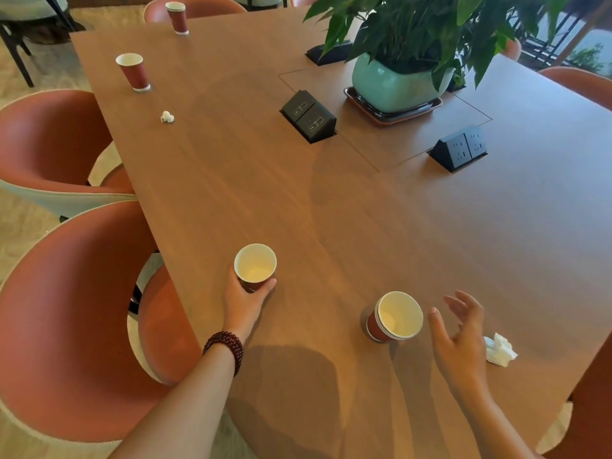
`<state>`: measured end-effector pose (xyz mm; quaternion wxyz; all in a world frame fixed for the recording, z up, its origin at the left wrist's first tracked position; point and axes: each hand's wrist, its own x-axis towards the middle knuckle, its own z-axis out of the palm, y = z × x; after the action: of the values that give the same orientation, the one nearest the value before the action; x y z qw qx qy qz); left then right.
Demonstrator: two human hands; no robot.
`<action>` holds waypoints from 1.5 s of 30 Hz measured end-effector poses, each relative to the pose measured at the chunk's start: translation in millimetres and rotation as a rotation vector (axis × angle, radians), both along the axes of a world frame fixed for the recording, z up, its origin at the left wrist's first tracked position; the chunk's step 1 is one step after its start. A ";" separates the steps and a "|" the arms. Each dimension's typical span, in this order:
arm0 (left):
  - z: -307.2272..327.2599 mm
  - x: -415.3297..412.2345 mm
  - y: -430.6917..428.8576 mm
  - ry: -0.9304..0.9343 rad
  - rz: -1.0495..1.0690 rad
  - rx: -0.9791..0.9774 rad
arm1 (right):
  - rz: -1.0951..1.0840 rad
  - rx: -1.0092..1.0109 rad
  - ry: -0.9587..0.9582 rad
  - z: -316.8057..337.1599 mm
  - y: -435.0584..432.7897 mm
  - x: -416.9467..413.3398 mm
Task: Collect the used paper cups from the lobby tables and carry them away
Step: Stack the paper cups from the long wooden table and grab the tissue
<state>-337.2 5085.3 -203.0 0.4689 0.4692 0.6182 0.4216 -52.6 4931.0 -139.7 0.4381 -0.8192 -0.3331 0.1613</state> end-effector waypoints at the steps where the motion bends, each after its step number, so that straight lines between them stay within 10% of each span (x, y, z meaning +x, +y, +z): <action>1: 3.6 1.6 0.6 -0.016 -0.002 0.002 | -0.001 0.003 0.003 1.1 0.9 0.2; 30: 110.6 125.4 -75.3 -0.025 -0.424 0.127 | 0.004 0.007 0.021 45.0 -51.0 40.6; 45: 82.6 154.5 -96.5 0.275 -0.519 0.162 | -0.037 -0.051 0.067 38.3 -82.9 72.4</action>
<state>-182.7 4988.8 -120.5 0.4339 0.7000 0.4998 0.2682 19.8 4848.2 -101.4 0.4311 -0.8302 -0.2988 0.1891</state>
